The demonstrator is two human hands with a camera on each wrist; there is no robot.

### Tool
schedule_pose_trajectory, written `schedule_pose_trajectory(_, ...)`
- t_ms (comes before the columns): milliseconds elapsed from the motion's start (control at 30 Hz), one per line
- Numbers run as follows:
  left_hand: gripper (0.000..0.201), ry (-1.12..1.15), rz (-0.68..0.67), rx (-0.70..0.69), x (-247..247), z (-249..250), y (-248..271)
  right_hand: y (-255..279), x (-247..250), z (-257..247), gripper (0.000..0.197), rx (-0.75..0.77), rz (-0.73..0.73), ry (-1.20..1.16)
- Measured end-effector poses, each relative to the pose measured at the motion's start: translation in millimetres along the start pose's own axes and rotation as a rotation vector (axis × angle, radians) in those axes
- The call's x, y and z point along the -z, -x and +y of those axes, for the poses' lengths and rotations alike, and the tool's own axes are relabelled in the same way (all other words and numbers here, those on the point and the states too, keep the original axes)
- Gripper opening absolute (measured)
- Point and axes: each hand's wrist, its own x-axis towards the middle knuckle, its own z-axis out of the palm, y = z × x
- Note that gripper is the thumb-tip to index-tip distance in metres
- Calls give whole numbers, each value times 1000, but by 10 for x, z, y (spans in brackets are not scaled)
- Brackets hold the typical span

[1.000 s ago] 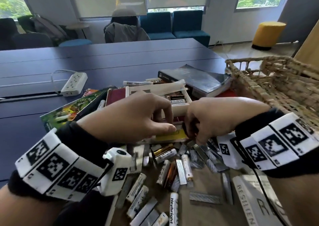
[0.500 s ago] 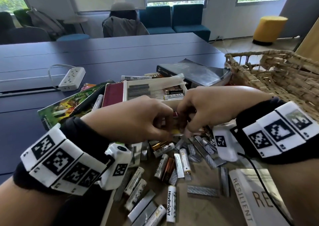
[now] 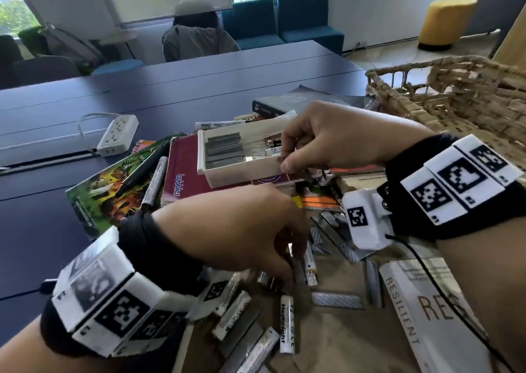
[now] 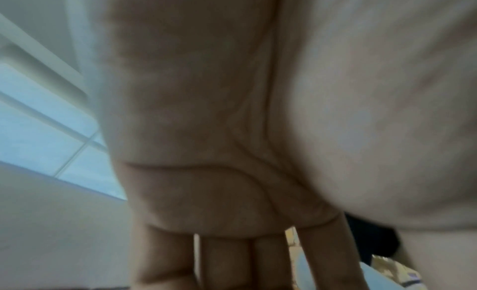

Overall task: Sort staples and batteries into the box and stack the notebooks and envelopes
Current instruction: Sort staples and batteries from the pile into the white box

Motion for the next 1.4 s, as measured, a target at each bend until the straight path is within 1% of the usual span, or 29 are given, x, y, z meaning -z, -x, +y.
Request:
schedule_pose_trajectory(67, 16, -16, -26, -4, -16, 24, -24, 1, -1, 9, 11, 0, 44, -1)
schedule_pose_trajectory(200, 17, -93, -1, -26, -42, 31, -87, 1, -13, 22, 11, -11, 90, -23)
schedule_pose_trajectory(367, 13, -109, -25, -28, -20, 32, -90, -26, -35, 29, 12, 1, 90, -43)
schedule_pose_trajectory(533, 21, -139, -67, 0, -31, 54, -69, -25, -43, 71, 17, 26, 83, -126)
schedule_pose_trajectory(633, 24, -141, -88, 18, -34, 54, -72, -26, -40, 78, 18, 34, 76, -137)
schedule_pose_trajectory(833, 14, -140, -101, -16, -12, 56, -86, -12, -61, 100, 16, 9, 64, -155)
schedule_pose_trajectory(1067, 11, -137, -109, -37, -27, 7, -142, -16, -66, 114, 17, -12, 43, -203)
schedule_pose_trajectory(1167, 10, -113, -95, -53, -28, -15, -147, -8, -59, 117, 19, -30, 27, -238)
schedule_pose_trajectory(1267, 13, -38, -87, -89, -14, -51, -134, -9, -53, 130, 21, -52, 7, -288)
schedule_pose_trajectory(1333, 16, 13, -51, -119, 17, -72, -112, -7, -54, 137, 21, -58, 4, -302)
schedule_pose_trajectory(1400, 11, 95, -1, -142, 63, -77, -91, -9, -54, 147, 22, -59, 8, -310)
